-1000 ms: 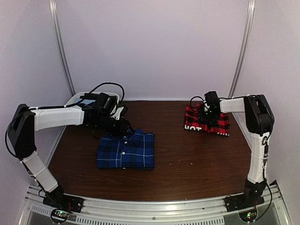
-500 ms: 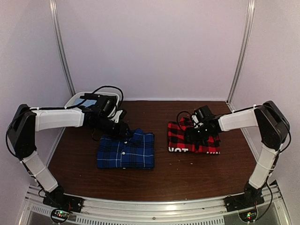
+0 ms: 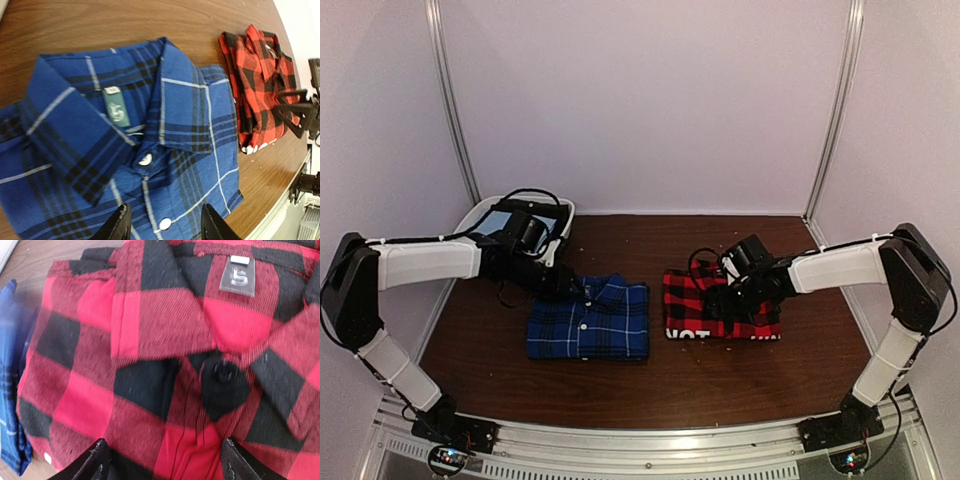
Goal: Fold and stack the long sleeve shirts
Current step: Move the square-folded shirt to the center of the board, then pick up the square-folded shirt from the center of the board, then place the square-folded shirt on the square-folded shirt, then move the square-folded shirt to the corner of the board.
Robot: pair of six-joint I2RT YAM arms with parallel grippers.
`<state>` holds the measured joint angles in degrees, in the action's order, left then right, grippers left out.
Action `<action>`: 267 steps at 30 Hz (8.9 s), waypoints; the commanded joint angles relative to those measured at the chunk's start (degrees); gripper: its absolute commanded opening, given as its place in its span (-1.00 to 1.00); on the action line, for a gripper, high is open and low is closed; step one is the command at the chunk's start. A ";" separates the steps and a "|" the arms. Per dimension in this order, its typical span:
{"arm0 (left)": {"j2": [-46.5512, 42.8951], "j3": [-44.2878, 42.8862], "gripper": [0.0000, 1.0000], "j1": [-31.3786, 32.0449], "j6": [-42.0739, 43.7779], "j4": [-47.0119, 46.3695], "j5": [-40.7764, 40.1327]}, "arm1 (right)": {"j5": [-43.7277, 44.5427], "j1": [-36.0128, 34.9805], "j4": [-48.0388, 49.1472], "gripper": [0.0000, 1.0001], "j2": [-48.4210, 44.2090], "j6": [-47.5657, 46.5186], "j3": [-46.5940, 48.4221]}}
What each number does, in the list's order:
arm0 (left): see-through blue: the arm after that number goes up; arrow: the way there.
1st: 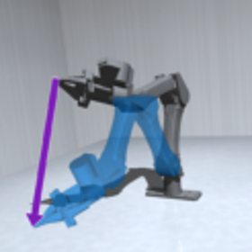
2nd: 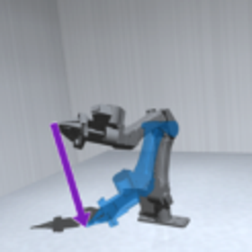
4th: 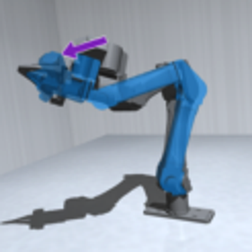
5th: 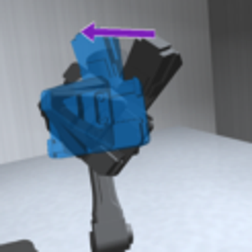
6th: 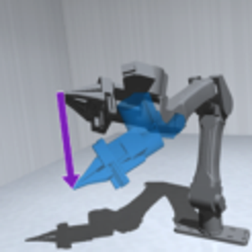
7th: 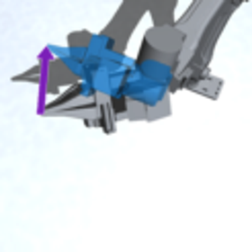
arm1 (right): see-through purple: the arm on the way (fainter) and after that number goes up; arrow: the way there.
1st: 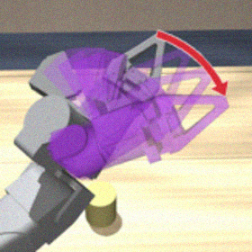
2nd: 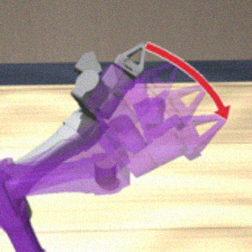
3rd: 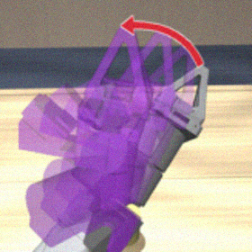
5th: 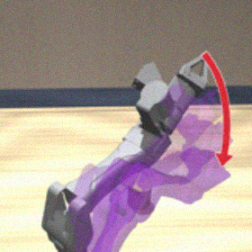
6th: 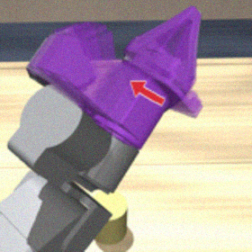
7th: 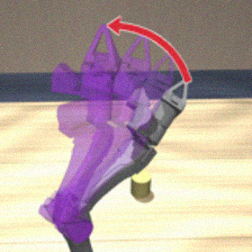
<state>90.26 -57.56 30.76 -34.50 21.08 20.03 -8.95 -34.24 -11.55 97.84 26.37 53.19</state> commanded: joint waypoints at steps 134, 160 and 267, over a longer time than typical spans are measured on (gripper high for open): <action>38.10 -36.54 -0.41 18.16 -15.56 -9.00 -1.22 | 5.97 18.51 -11.64 0.24 -18.05 -5.54 -6.37; 5.61 -16.94 0.95 8.92 -11.83 -8.65 -14.90 | -2.46 -1.81 -4.34 1.00 -5.11 -3.04 17.36; -1.34 -6.19 0.95 1.92 -8.88 -12.00 -10.36 | -7.97 2.80 -0.27 1.00 -24.44 5.85 -10.53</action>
<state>90.11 -64.18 32.93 -45.06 12.91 10.57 -16.49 -30.89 -11.97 73.30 34.39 36.99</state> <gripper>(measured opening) 0.976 0.997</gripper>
